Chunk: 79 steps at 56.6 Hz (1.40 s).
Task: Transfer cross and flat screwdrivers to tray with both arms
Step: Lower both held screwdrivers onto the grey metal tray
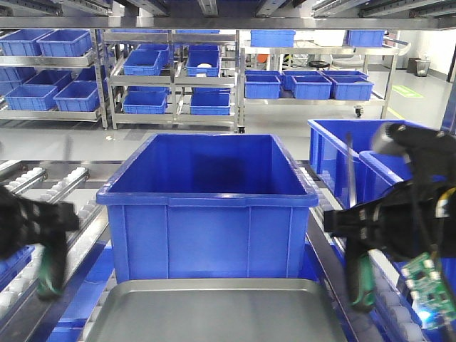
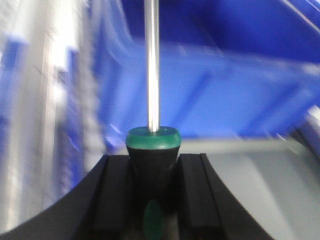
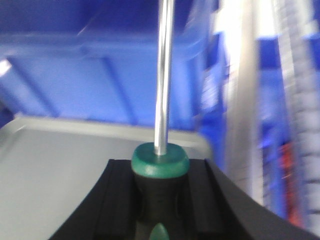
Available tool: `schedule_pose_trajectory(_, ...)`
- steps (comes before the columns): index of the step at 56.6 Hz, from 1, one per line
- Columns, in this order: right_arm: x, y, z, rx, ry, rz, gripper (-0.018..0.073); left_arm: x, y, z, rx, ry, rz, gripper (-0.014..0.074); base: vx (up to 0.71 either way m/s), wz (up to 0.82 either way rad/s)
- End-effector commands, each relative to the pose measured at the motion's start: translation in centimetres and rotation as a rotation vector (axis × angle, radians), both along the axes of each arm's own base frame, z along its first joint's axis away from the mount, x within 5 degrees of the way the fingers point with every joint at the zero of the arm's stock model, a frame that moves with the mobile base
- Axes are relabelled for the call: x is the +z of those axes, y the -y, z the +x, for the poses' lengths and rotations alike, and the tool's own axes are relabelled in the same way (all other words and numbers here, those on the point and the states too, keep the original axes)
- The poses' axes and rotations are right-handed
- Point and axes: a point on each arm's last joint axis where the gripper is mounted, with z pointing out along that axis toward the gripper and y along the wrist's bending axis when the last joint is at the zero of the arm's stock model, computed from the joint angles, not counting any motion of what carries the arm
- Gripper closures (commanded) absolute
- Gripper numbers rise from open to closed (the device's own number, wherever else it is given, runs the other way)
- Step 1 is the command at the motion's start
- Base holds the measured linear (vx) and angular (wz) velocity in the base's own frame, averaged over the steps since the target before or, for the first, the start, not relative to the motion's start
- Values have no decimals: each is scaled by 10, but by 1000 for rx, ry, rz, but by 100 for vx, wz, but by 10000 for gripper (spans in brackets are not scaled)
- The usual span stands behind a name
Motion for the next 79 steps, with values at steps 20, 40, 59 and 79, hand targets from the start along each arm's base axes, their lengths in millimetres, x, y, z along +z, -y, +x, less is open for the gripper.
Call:
schedule_pose_trajectory(20, -47, -70, 23, 254, -193, 116, 568, -33, 80, 13, -245, -158, -129, 597, 0, 0)
schedule_pose_trajectory(40, -82, -83, 40, 172, -340, 175, 542, -71, 95, 28, -262, -310, -135, 542, 0, 0)
schedule_pose_trajectory(59, -83, -82, 39, 176, -348, 166, 435, -75, 95, 30, -261, -318, -128, 213, 0, 0)
schedule_pose_trajectory(79, -80, -82, 37, 176, -349, 170, -35, -73, 94, 30, -272, -300, -116, 80, 0, 0)
